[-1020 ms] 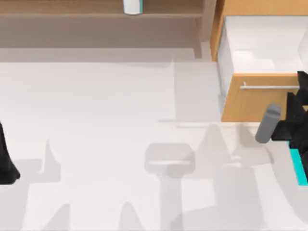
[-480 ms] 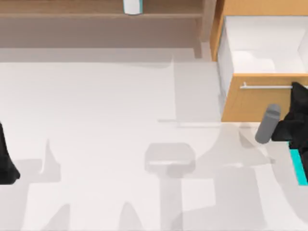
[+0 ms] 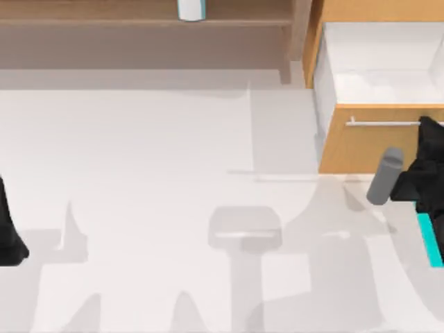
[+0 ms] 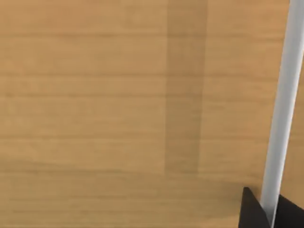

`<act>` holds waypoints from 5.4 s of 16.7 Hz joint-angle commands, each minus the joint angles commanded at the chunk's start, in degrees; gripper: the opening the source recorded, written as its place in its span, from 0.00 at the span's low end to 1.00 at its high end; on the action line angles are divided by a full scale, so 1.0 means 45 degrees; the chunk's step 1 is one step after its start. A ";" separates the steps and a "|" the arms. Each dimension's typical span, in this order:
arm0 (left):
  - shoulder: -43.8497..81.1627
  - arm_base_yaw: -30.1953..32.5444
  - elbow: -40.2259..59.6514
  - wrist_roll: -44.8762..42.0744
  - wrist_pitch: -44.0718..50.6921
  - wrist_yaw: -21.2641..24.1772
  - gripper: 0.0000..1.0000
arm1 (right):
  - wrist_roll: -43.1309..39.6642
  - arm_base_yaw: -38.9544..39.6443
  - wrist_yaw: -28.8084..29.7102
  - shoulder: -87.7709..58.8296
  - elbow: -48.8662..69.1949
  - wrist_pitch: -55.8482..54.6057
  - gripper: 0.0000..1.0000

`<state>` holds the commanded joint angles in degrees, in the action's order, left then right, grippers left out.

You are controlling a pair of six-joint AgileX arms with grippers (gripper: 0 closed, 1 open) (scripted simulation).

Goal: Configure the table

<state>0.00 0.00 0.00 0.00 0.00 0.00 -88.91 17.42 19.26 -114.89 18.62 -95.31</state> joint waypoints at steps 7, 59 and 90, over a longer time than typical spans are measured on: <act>0.0000 0.0000 0.0000 0.0000 0.0000 0.0000 1.00 | -0.0027 -0.0793 -0.0795 -0.0838 0.2883 0.1938 0.00; 0.0000 0.0000 0.0000 0.0000 0.0000 0.0000 1.00 | 0.0009 -0.1721 -0.1790 -0.3769 0.9924 0.6091 1.00; 0.0000 0.0000 0.0000 0.0000 0.0000 0.0000 1.00 | 0.5468 0.2917 0.0999 -0.2832 0.8942 0.6236 1.00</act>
<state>0.00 0.00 0.00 0.00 0.00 0.00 -64.30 30.54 23.75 -127.63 58.86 -67.25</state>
